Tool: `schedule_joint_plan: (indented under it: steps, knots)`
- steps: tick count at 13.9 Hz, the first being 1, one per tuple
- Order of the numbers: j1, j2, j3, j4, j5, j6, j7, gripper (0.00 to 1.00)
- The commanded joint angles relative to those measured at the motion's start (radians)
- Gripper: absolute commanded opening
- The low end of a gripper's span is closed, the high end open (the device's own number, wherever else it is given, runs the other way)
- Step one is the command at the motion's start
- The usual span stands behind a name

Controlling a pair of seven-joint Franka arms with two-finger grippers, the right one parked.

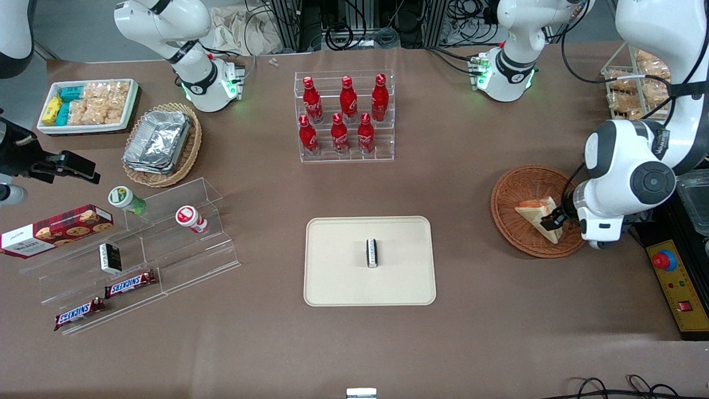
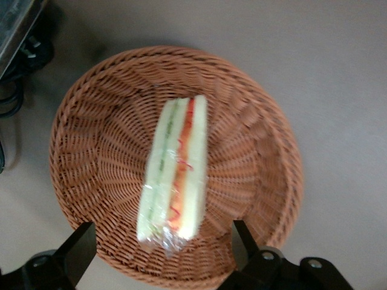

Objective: Place sandwich from basket to tray
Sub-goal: 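Close the left gripper on the sandwich's wrapped edge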

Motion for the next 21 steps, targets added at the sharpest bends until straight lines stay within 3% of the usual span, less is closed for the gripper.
schedule_joint_plan:
  steps: [1, 9, 21]
  knots:
    - [0.043, -0.047, 0.004, -0.111, 0.002, 0.094, -0.022, 0.99]
    - [0.043, -0.041, -0.005, -0.138, 0.006, 0.139, -0.132, 0.99]
    - [0.042, -0.039, -0.004, -0.259, 0.006, 0.298, -0.135, 0.98]
